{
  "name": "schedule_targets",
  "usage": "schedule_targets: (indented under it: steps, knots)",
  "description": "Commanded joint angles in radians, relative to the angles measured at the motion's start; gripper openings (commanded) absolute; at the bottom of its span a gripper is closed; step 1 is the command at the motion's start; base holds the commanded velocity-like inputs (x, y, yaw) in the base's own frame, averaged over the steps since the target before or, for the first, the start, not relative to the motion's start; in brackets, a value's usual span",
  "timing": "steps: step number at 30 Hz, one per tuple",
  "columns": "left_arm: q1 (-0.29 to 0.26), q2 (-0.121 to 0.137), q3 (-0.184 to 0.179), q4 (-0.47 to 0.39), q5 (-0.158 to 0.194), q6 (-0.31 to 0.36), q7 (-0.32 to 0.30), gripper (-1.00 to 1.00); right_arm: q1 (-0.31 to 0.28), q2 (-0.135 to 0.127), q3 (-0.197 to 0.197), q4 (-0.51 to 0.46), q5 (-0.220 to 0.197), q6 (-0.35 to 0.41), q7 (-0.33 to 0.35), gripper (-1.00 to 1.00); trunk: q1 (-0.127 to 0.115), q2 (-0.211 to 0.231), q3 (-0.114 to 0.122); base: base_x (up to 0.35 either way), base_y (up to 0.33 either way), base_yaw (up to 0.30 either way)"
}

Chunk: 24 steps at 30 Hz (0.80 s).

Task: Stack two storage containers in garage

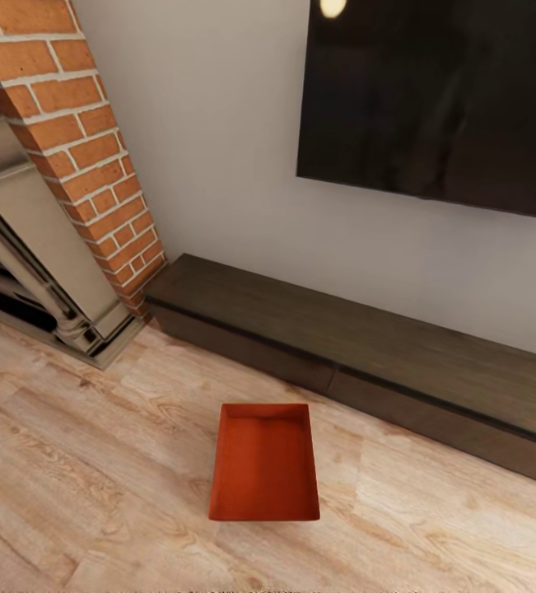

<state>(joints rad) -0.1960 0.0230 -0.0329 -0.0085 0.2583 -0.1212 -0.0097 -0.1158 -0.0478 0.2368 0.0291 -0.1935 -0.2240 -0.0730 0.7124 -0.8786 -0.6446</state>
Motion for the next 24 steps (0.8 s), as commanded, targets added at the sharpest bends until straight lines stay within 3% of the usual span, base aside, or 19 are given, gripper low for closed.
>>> schedule_targets:
  steps: [1,24]
  knots:
    - [0.000,0.000,-0.004,0.001,0.007,-0.003,-0.001,1.00,-0.001,0.001,0.009,0.003,-0.009,-0.006,-0.001,1.00,0.000,-0.001,-0.002,0.000,0.000,-0.066]
    - [0.000,0.000,-0.004,0.001,0.007,-0.003,-0.001,1.00,-0.002,0.007,0.010,0.003,-0.007,-0.011,-0.003,1.00,0.000,-0.001,-0.033,0.000,0.000,-0.064]
